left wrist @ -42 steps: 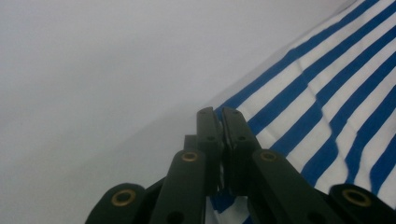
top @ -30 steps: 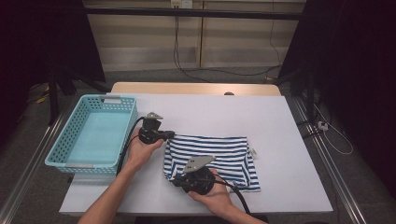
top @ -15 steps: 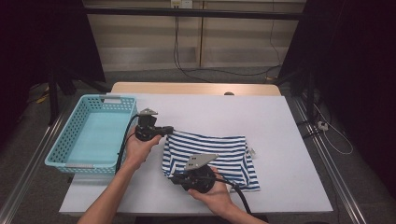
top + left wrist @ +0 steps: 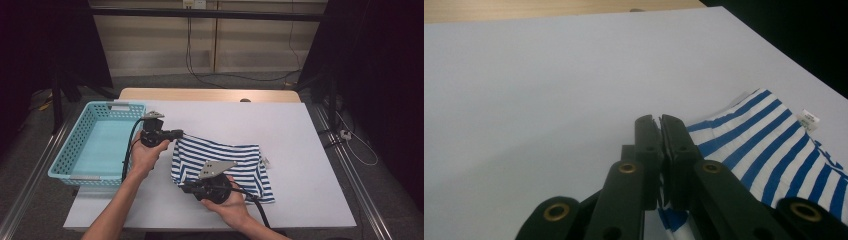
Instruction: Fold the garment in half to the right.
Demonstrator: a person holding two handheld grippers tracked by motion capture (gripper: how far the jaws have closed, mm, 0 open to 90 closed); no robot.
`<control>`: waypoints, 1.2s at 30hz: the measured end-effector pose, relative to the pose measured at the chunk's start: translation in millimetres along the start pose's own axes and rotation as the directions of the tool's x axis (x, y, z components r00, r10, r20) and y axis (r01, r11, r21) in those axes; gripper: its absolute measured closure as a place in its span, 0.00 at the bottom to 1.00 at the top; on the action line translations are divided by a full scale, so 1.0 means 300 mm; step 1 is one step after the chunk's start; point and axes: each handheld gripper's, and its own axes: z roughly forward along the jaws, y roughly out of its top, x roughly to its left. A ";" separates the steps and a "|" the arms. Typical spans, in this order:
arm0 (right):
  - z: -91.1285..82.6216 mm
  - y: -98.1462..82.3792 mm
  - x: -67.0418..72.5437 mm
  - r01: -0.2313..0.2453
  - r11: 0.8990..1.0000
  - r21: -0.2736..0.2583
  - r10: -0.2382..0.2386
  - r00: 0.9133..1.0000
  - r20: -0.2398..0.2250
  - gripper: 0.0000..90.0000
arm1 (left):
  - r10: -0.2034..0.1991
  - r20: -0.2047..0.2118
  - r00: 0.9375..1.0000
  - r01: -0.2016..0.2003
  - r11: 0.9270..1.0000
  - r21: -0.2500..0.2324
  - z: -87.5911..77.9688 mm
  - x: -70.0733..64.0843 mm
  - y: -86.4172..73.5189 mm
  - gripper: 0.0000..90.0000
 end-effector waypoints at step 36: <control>0.007 0.084 0.013 -0.001 0.996 -0.085 0.000 1.000 -0.017 0.94 | -0.002 -0.060 0.998 0.001 1.000 -0.017 -0.075 0.003 0.067 0.97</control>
